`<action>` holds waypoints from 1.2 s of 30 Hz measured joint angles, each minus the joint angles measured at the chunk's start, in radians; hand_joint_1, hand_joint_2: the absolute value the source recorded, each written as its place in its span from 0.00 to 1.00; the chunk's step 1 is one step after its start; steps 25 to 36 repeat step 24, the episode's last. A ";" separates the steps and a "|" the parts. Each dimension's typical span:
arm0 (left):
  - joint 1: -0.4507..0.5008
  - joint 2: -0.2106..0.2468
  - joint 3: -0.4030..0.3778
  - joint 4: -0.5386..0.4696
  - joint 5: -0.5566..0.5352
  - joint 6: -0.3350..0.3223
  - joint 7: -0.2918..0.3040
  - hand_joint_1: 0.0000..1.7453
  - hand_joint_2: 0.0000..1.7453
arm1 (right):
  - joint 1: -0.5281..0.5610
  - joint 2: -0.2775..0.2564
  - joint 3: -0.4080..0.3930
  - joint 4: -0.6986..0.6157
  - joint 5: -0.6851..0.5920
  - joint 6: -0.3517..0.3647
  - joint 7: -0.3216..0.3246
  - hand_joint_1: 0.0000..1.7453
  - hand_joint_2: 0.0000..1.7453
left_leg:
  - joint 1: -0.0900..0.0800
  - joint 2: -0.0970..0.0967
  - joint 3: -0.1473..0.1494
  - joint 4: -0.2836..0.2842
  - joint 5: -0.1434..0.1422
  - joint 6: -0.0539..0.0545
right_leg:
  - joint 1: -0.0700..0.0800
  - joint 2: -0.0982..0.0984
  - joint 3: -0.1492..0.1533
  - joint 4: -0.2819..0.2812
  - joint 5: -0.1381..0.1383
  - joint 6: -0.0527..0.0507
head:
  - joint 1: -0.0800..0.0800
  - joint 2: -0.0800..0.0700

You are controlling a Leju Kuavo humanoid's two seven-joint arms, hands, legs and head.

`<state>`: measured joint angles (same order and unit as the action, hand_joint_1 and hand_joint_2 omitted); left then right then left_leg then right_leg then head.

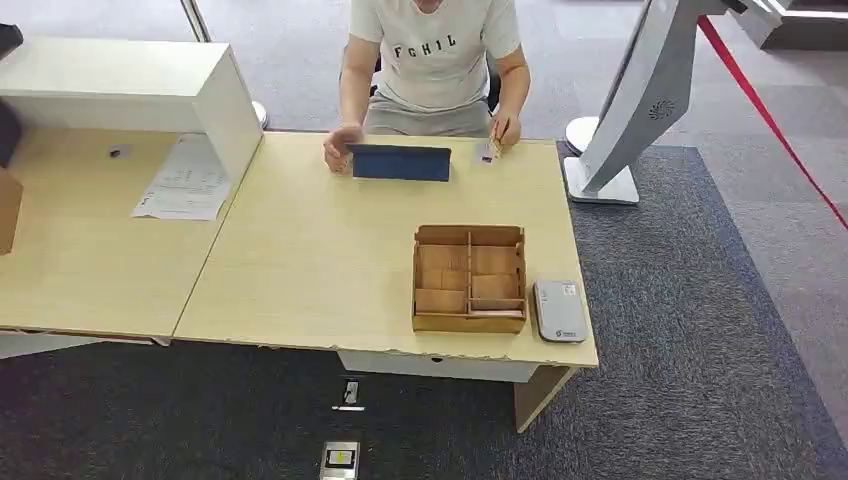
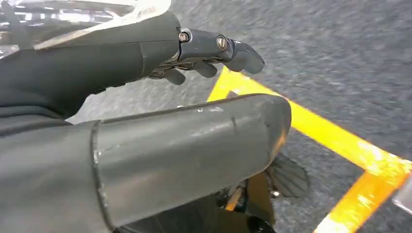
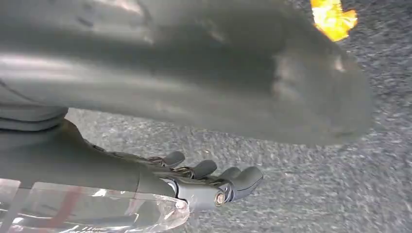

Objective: Pass the card to the sensor for recognition and then transmit it.

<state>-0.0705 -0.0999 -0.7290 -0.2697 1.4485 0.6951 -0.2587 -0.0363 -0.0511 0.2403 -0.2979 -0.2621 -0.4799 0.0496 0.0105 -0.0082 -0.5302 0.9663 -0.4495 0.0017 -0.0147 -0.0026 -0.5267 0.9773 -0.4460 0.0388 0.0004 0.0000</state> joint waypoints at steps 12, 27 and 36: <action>-0.012 0.093 -0.194 -0.031 -0.139 -0.153 -0.094 0.00 0.00 | -0.002 0.009 0.023 0.014 -0.151 -0.041 -0.013 0.00 0.00 | 0.000 0.000 0.000 0.000 0.000 -0.001 | 0.001 0.000 0.000 0.000 0.000 0.000 | 0.000 0.000; -0.030 0.142 -0.339 -0.005 -0.255 -0.114 -0.129 0.00 0.00 | -0.005 0.009 0.034 0.026 -0.202 -0.051 -0.057 0.00 0.00 | 0.000 0.000 0.000 0.000 0.000 -0.001 | 0.001 0.000 0.000 0.000 0.000 0.000 | 0.000 0.000; -0.030 0.142 -0.339 -0.005 -0.255 -0.114 -0.129 0.00 0.00 | -0.005 0.009 0.034 0.026 -0.202 -0.051 -0.057 0.00 0.00 | 0.000 0.000 0.000 0.000 0.000 -0.001 | 0.001 0.000 0.000 0.000 0.000 0.000 | 0.000 0.000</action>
